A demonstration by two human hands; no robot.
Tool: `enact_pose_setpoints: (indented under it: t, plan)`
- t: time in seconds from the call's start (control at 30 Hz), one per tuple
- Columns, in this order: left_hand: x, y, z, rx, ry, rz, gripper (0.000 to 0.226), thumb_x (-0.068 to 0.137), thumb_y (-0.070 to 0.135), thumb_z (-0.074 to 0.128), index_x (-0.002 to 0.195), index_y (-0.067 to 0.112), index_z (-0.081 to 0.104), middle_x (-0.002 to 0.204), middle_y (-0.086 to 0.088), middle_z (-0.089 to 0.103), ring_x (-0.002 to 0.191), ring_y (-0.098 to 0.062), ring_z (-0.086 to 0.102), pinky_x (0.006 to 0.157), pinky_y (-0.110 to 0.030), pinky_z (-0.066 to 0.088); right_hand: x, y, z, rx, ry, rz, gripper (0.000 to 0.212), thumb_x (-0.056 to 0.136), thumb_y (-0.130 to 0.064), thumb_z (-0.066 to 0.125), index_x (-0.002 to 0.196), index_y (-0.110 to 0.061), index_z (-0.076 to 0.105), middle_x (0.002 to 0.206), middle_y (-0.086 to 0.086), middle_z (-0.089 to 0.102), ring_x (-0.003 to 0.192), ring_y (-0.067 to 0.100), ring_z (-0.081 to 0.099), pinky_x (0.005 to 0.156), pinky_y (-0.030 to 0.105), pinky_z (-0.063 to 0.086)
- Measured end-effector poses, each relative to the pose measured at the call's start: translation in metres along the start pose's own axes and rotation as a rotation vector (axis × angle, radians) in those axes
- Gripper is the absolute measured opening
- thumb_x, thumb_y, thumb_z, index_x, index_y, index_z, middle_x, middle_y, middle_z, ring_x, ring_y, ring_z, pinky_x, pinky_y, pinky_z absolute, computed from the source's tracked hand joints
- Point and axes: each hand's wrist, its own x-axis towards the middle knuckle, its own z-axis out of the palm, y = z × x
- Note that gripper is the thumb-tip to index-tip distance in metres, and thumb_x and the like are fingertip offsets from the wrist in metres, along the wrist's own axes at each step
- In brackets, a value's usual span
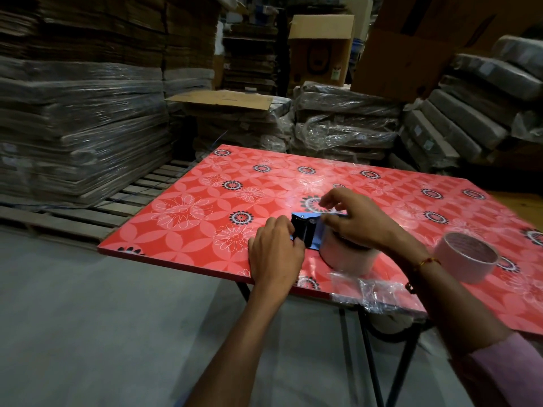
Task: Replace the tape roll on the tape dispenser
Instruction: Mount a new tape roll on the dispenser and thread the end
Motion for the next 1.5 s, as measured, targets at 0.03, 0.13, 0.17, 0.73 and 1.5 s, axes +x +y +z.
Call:
enact_pose_setpoints:
  t: [0.03,0.13,0.17,0.73,1.5]
  plan:
    - [0.000,0.000,-0.001,-0.042,0.011,-0.013,0.016,0.088,0.027,0.061,0.100,0.020,0.052,0.103,0.001,0.063,0.097,-0.026,0.058,0.085,-0.042,0.046,-0.001,0.003,0.002,-0.035,0.034,0.010,0.019,0.091,-0.018,0.068,0.109,-0.012,0.067,0.114,0.011,0.066,0.105,0.026,0.061,0.090,0.038,0.049]
    - [0.003,0.000,-0.002,-0.096,-0.011,-0.044,0.037,0.091,0.039,0.062,0.120,0.021,0.050,0.116,0.001,0.064,0.107,-0.024,0.056,0.090,-0.044,0.046,-0.002,0.005,0.006,-0.107,0.061,0.028,0.010,0.089,-0.019,0.067,0.095,-0.013,0.071,0.105,0.013,0.066,0.100,0.031,0.061,0.084,0.040,0.049]
    - [0.005,-0.002,-0.001,-0.091,-0.025,-0.046,0.039,0.092,0.042,0.062,0.123,0.021,0.051,0.118,0.001,0.063,0.110,-0.024,0.055,0.091,-0.043,0.046,-0.002,0.005,0.007,-0.110,0.060,0.031,0.009,0.089,-0.019,0.067,0.094,-0.012,0.072,0.104,0.013,0.065,0.099,0.032,0.061,0.084,0.042,0.049]
    - [0.008,0.000,0.004,0.062,-0.001,0.074,0.025,0.096,0.034,0.051,0.108,0.012,0.057,0.103,-0.005,0.066,0.097,-0.027,0.057,0.080,-0.041,0.045,-0.006,0.005,0.011,-0.043,0.028,-0.011,0.010,0.088,-0.023,0.071,0.094,-0.014,0.073,0.102,0.005,0.057,0.096,0.025,0.059,0.083,0.036,0.047]
    - [0.027,-0.020,-0.005,-0.144,-0.158,0.145,0.031,0.081,0.037,0.076,0.089,0.013,0.059,0.081,0.001,0.061,0.078,-0.025,0.057,0.067,-0.039,0.045,0.001,0.003,0.020,-0.029,0.057,0.018,0.008,0.091,-0.018,0.066,0.091,-0.014,0.073,0.100,0.004,0.053,0.101,0.029,0.059,0.081,0.036,0.045]
